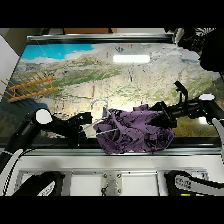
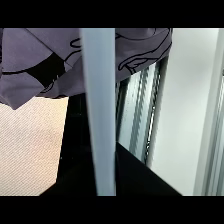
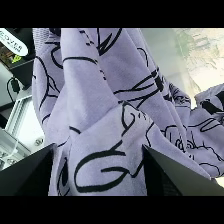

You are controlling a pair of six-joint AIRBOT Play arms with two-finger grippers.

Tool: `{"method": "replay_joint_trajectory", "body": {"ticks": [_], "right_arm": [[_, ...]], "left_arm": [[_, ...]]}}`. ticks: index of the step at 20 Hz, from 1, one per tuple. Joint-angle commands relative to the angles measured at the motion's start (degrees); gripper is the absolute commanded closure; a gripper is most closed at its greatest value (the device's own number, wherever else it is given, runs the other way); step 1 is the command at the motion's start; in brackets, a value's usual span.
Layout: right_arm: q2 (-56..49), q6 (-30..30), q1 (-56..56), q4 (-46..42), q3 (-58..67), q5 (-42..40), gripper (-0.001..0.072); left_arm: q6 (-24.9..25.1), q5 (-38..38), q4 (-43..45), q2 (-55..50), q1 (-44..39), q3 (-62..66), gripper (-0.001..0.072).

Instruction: Fold the clothes and pants, and hang the long-sleeved shirts on hangers.

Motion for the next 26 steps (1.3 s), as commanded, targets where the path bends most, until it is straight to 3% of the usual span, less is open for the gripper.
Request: {"method": "replay_joint_trajectory", "body": {"ticks": [1, 9, 10, 11, 12, 22, 23, 24, 25, 26], "right_arm": [[-0.02, 0.17, -0.04, 0.04, -0.04, -0.17, 0.0122], [-0.02, 0.17, -0.02, 0.00, -0.04, -0.24, 0.0129], [-0.02, 0.17, -0.04, -0.02, -0.04, -0.17, 0.0216], [-0.02, 0.17, -0.04, -0.02, -0.04, -0.17, 0.0513], [-0.02, 0.15, -0.04, 0.00, -0.04, -0.24, 0.0680], [-0.02, 0.15, -0.02, 0.00, -0.04, -0.37, 0.0688], [-0.02, 0.15, -0.02, -0.02, -0.04, -0.37, 0.0688], [-0.02, 0.17, -0.02, -0.02, -0.04, -0.39, 0.0689], [-0.02, 0.15, -0.02, -0.02, -0.04, -0.39, 0.0690], [-0.02, 0.15, -0.02, -0.02, -0.04, -0.37, 0.0690]], "left_arm": [[0.04, 0.02, -0.07, -0.02, -0.04, 0.00, 0.0690], [0.02, 0.02, -0.07, -0.02, -0.04, 0.02, 0.0690], [0.04, 0.02, -0.07, -0.02, -0.04, 0.02, 0.0690], [0.04, 0.02, -0.07, -0.02, -0.04, 0.02, 0.0689], [0.02, 0.02, -0.07, -0.02, -0.04, 0.02, 0.0690], [0.00, -0.02, 0.42, -0.02, -0.04, 0.02, 0.0687], [-0.26, -0.07, 0.42, -0.02, -0.04, 0.02, 0.0524], [-2.73, 0.70, 0.44, -0.02, -0.04, 0.02, 0.0274], [-5.86, 1.90, 0.44, -0.02, -0.04, 0.02, 0.0195], [-7.98, 2.73, 0.46, -0.02, -0.04, 0.02, 0.0197]]}}
